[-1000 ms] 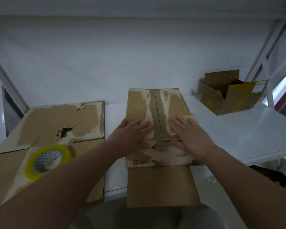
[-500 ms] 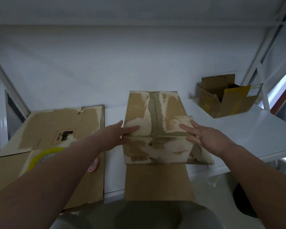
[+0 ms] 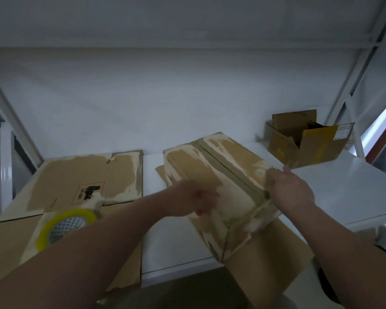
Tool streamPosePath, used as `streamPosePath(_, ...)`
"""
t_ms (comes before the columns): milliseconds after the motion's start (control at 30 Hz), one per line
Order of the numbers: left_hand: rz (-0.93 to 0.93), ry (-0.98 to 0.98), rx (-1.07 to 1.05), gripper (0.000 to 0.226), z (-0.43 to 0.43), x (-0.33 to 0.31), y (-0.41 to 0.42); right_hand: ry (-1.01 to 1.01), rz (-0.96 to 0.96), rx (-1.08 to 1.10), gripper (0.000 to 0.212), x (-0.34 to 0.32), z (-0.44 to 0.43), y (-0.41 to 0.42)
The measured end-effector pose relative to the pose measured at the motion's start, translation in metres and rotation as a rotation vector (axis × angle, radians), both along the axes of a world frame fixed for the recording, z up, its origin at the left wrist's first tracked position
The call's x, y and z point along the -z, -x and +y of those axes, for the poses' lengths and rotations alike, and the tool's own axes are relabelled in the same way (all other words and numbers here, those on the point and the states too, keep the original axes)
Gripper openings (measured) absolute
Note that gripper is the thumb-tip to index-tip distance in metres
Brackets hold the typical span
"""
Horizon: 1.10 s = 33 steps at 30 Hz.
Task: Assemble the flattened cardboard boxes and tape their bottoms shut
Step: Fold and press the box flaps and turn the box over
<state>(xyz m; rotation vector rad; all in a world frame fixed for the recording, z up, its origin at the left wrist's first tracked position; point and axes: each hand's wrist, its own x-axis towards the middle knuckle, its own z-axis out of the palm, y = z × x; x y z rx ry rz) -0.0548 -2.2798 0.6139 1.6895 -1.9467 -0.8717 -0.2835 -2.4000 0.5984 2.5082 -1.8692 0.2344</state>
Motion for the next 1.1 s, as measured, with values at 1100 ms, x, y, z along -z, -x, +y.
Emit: streamPosePath(1100,-0.446,0.146,-0.514,0.036,-0.062,0.019,-0.057,-0.372,-0.868,0.472,0.033,0.007,-0.021,-0.019)
